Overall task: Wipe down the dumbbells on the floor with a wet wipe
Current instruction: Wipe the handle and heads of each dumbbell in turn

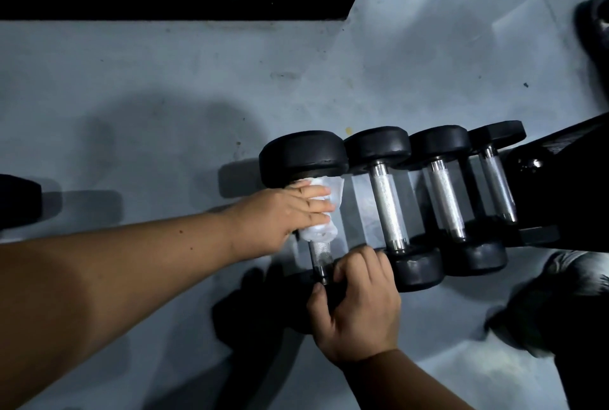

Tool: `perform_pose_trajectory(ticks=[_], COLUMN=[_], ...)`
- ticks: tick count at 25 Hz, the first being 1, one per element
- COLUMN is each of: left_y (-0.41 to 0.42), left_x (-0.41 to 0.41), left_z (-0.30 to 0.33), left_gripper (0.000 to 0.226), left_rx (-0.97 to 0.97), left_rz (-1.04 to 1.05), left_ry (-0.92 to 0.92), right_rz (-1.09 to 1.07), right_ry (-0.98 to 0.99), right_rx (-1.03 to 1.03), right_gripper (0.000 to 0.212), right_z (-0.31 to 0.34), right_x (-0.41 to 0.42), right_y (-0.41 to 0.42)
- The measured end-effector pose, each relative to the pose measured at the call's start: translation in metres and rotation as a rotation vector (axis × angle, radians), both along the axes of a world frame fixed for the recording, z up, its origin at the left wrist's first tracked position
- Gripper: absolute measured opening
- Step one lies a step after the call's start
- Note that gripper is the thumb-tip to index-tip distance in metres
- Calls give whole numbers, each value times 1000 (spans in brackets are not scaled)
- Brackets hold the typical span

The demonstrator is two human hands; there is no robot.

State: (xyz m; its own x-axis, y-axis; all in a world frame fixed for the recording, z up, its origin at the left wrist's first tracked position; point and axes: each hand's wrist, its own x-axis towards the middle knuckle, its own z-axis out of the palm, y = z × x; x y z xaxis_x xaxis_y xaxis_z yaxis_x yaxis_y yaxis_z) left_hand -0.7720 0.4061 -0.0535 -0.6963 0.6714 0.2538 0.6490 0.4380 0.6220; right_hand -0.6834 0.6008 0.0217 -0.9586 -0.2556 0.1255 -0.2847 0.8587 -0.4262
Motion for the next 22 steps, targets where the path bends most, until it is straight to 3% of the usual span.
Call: perform_pose_trajectory(ticks=[6, 11, 13, 17, 22], left_y=[6, -15, -6, 7, -3], left_x=[37, -16, 4, 53, 20], left_z=[-1, -4, -6, -5, -7], left_gripper=[29, 45, 37, 29, 33], left_rx=[66, 56, 86, 182, 117], left_rz=[-224, -31, 30, -116, -186], left_ry=[111, 106, 68, 55, 144], right_rz=[1, -5, 7, 20, 13], right_ry=[-4, -26, -18, -6, -3], right_rx=[-1, 24, 15, -15, -15], right_gripper=[27, 27, 27, 29, 29], right_z=[-1, 0, 0, -2, -1], right_x=[-1, -1, -1, -3, -2], right_y=[1, 2, 3, 5, 5])
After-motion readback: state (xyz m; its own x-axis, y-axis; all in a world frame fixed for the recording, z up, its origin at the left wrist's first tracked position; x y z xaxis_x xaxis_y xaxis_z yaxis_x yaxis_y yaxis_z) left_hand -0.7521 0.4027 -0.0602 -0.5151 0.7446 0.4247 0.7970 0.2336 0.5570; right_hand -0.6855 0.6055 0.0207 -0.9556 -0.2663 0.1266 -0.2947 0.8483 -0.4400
